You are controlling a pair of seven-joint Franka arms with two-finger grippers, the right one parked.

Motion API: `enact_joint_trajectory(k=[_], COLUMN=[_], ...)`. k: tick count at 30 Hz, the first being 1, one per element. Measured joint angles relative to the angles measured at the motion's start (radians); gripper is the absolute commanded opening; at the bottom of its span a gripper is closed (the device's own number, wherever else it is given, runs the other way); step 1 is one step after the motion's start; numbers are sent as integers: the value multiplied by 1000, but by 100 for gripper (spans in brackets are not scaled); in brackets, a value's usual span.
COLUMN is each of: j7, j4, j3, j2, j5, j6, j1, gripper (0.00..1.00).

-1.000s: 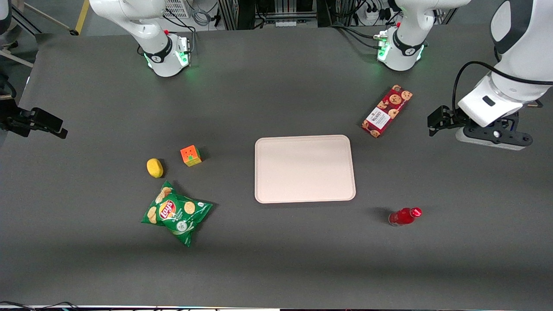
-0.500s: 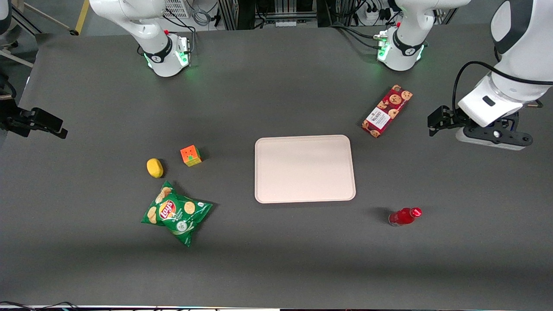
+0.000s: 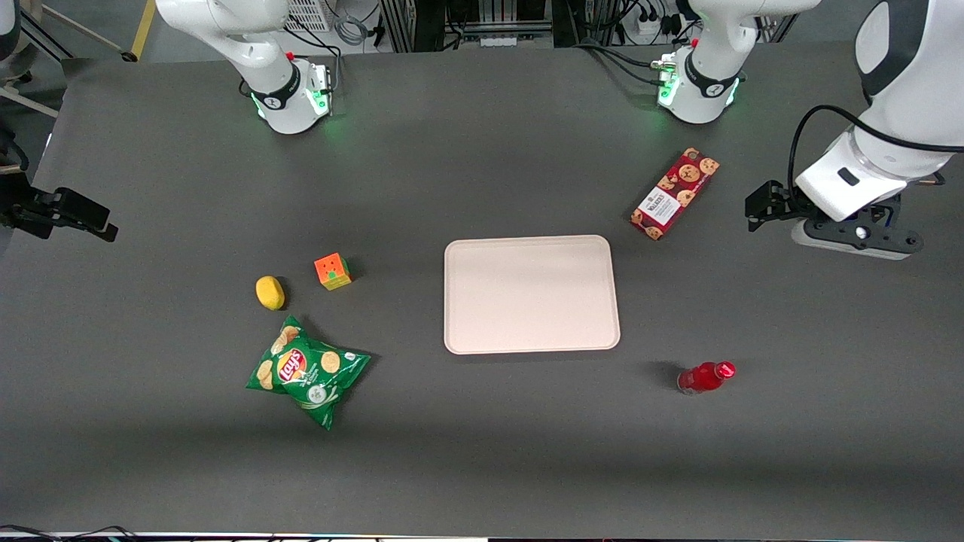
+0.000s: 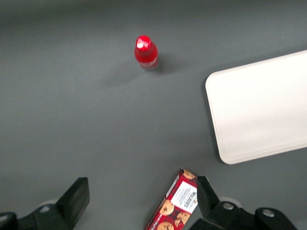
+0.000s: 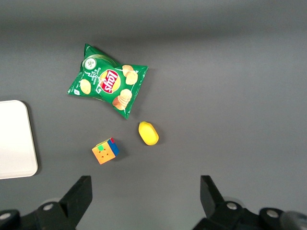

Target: Place cookie box on tray

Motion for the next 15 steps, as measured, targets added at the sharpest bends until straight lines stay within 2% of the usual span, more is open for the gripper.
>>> enact_joint_trajectory(k=[7, 15], j7=[0, 117], j4=[0, 6], j3=[0, 0], j2=[0, -2], j5=[11, 110], j6=[-24, -68], j1=[0, -2], gripper=[100, 100])
